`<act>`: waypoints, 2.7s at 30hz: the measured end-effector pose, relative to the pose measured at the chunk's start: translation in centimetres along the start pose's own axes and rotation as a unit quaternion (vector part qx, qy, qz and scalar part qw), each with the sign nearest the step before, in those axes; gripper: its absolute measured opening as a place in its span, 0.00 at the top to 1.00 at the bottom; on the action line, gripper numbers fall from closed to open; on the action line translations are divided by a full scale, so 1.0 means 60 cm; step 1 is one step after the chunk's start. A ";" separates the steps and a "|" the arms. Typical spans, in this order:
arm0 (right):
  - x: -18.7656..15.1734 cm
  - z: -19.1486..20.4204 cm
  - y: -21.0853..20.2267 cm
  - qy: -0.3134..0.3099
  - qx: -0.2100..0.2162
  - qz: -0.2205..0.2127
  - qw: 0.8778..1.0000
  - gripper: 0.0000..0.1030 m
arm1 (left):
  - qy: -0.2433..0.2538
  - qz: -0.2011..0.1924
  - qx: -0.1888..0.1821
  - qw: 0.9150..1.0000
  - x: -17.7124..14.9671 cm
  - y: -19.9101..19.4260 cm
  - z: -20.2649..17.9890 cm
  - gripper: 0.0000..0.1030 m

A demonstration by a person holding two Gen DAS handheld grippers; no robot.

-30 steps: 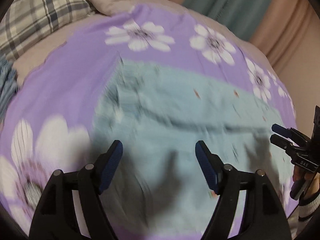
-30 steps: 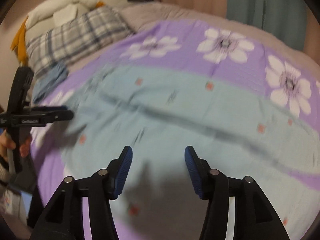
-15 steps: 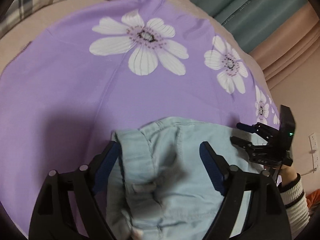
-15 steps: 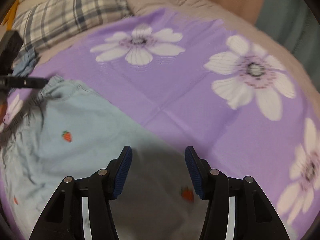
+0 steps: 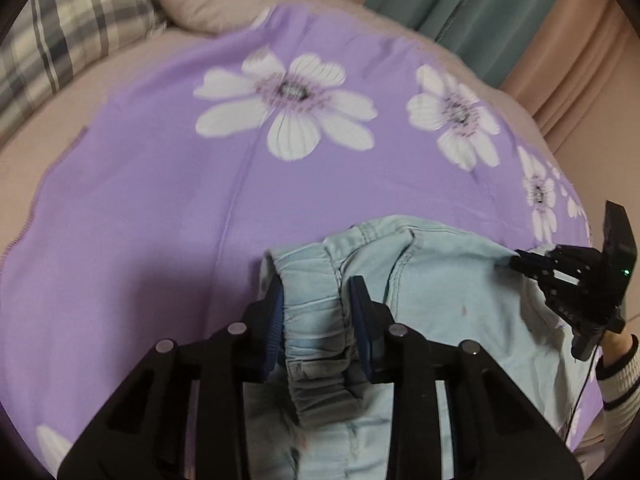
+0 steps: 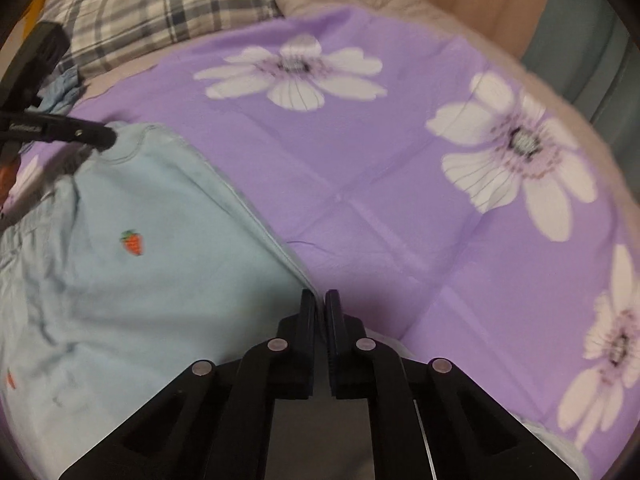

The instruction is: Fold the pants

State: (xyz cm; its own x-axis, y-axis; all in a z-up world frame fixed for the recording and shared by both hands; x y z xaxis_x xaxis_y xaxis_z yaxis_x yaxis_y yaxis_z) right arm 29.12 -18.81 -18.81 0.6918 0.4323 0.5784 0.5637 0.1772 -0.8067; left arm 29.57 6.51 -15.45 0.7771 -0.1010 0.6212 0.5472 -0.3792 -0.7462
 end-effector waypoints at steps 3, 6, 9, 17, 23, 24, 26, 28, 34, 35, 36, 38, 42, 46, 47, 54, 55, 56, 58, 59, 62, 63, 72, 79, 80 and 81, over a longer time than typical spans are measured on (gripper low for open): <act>-0.008 0.009 -0.061 0.006 -0.012 -0.035 0.999 0.95 | 0.013 -0.027 -0.006 1.000 0.000 -0.046 -0.020 0.73; -0.026 0.025 -0.123 0.014 -0.021 -0.063 0.998 0.95 | 0.037 -0.052 -0.002 0.998 -0.015 -0.098 -0.050 0.75; -0.047 0.050 -0.181 0.017 -0.028 -0.084 0.996 0.95 | 0.038 -0.066 -0.008 0.997 -0.041 -0.132 -0.066 0.75; -0.124 0.137 -0.272 -0.017 -0.054 -0.097 0.994 0.95 | -0.004 -0.091 -0.016 0.996 -0.157 -0.205 -0.041 0.83; -0.218 0.205 -0.239 -0.048 -0.062 -0.053 0.995 0.95 | -0.102 -0.051 -0.078 0.990 -0.255 -0.190 -0.046 0.78; -0.231 0.209 -0.230 -0.047 -0.065 -0.046 0.996 0.95 | -0.125 -0.054 -0.095 0.986 -0.263 -0.192 -0.051 0.75; -0.253 0.215 -0.209 -0.045 -0.072 -0.031 0.996 0.95 | -0.174 -0.057 -0.128 0.975 -0.273 -0.190 -0.062 0.54; -0.264 0.214 -0.192 -0.036 -0.078 -0.021 0.996 0.95 | -0.203 -0.054 -0.140 0.967 -0.279 -0.182 -0.075 0.50; -0.243 0.199 -0.202 0.018 -0.069 -0.041 0.997 0.95 | -0.240 -0.031 -0.154 0.958 -0.277 -0.155 -0.106 0.50; -0.234 0.193 -0.208 0.026 -0.064 -0.047 0.996 0.95 | -0.243 -0.025 -0.150 0.958 -0.277 -0.147 -0.109 0.50; -0.233 0.195 -0.211 0.030 -0.062 -0.051 0.996 0.95 | -0.247 -0.020 -0.148 0.958 -0.276 -0.139 -0.110 0.50; -0.229 0.193 -0.214 0.036 -0.060 -0.055 0.996 0.95 | -0.259 -0.014 -0.139 0.956 -0.271 -0.123 -0.106 0.53; -0.230 0.202 -0.209 0.030 -0.065 -0.056 0.996 0.95 | -0.264 -0.030 -0.113 0.957 -0.252 -0.126 -0.092 0.87; -0.232 0.215 -0.227 0.014 -0.068 -0.070 0.995 0.95 | -0.249 -0.057 -0.101 0.962 -0.251 -0.161 -0.084 0.86; -0.233 0.222 -0.234 0.009 -0.067 -0.074 0.995 0.95 | -0.246 -0.060 -0.099 0.962 -0.255 -0.167 -0.080 0.86; -0.268 0.276 -0.214 -0.051 -0.071 -0.050 0.995 0.95 | -0.245 -0.021 -0.073 0.967 -0.304 -0.144 -0.053 0.84; -0.275 0.277 -0.201 -0.048 -0.073 -0.037 0.995 0.95 | -0.246 -0.022 -0.072 0.966 -0.307 -0.145 -0.051 0.84; -0.282 0.279 -0.190 -0.045 -0.072 -0.027 0.996 0.94 | -0.245 -0.020 -0.073 0.967 -0.308 -0.148 -0.053 0.83; -0.283 0.279 -0.186 -0.042 -0.073 -0.029 0.996 0.87 | -0.229 -0.012 -0.065 0.971 -0.309 -0.156 -0.058 0.79; -0.282 0.277 -0.187 -0.033 -0.069 -0.033 0.997 0.82 | -0.220 -0.009 -0.055 0.974 -0.310 -0.161 -0.061 0.67; -0.273 0.257 -0.206 0.002 -0.081 -0.053 0.995 0.73 | -0.178 -0.015 -0.019 0.984 -0.316 -0.188 -0.072 0.45; -0.271 0.247 -0.219 0.025 -0.082 -0.066 0.994 0.72 | -0.168 -0.017 -0.017 0.985 -0.318 -0.195 -0.078 0.45; -0.369 0.052 -0.325 0.361 -0.035 -0.138 0.922 0.60 | -0.054 -0.013 -0.066 0.996 -0.295 -0.200 -0.225 0.45; -0.503 -0.087 -0.360 0.563 -0.010 -0.175 0.807 0.60 | 0.082 0.036 -0.138 0.986 -0.285 -0.126 -0.435 0.45; -0.509 -0.098 -0.363 0.568 -0.016 -0.179 0.803 0.60 | 0.091 0.037 -0.141 0.985 -0.282 -0.118 -0.451 0.45; -0.513 -0.110 -0.365 0.574 -0.022 -0.180 0.799 0.60 | 0.100 0.037 -0.140 0.984 -0.278 -0.112 -0.462 0.45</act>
State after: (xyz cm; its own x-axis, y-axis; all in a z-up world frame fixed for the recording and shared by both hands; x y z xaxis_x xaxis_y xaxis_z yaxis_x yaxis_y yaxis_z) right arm -1.56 -41.83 -18.18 0.4255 -0.7389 0.5224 0.8171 0.0657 -0.5727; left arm 4.32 -14.77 -14.17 0.7188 -0.3063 0.6241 0.3629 -0.6003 -0.7127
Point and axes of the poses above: each gripper's, at about its wrist camera, not at the fingertips, and y roughly the way its jaws point, z to its left, x to its top, the point moved 10 cm from there along y, roughly the way its jaws point, and after that the axes turned 8 degrees about y, right-handed, at the moved point
